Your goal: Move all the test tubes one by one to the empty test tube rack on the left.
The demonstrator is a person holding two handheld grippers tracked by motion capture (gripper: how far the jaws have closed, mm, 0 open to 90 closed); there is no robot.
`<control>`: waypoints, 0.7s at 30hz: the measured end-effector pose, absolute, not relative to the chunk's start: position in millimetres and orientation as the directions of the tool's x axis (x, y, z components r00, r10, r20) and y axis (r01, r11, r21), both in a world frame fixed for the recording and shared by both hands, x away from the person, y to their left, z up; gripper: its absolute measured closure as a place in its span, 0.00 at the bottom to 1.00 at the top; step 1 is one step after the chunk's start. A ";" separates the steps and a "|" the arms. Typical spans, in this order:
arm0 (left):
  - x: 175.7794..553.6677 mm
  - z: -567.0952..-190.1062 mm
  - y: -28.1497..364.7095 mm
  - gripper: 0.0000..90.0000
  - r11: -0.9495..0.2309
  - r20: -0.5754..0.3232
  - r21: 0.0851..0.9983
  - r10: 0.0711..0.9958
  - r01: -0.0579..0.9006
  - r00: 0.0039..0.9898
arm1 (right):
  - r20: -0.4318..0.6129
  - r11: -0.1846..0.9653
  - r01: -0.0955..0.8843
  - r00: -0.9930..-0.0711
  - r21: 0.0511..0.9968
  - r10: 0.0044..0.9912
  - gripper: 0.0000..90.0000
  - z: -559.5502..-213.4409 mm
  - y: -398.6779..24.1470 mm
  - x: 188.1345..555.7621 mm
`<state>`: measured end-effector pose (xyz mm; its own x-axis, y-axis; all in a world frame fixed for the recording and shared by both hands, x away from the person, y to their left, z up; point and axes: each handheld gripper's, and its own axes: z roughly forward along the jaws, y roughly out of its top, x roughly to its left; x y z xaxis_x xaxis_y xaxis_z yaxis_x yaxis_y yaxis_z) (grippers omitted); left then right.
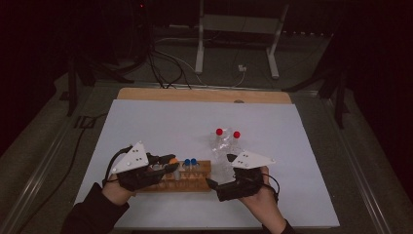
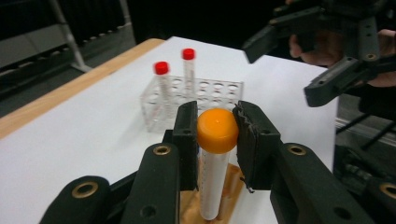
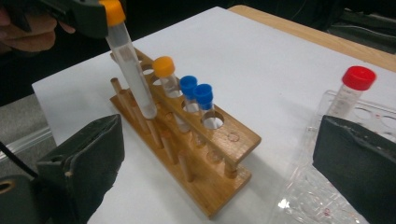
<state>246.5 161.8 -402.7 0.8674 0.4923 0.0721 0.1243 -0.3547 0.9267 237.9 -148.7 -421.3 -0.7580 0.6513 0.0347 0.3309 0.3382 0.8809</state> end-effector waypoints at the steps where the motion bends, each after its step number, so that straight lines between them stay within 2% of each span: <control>1: 247.1 -401.4 164.5 0.80 -0.351 0.075 0.928 0.508 0.126 0.858 | 0.035 0.337 0.333 -0.755 0.881 0.654 0.00 -421.0 -149.4 238.2; 6: 251.0 -397.7 176.8 0.80 -0.305 0.083 0.944 0.595 0.129 0.799 | 0.044 0.319 0.333 -0.750 0.887 0.660 0.00 -419.6 -153.0 239.2; 11: 254.5 -398.3 183.4 0.80 -0.287 0.079 0.948 0.638 0.141 0.766 | 0.042 0.318 0.334 -0.745 0.887 0.666 0.00 -418.9 -154.7 239.7; 21: 260.1 -407.5 182.3 0.80 -0.314 0.079 0.934 0.645 0.170 0.760 | 0.040 0.317 0.334 -0.741 0.888 0.670 0.00 -418.2 -156.9 240.7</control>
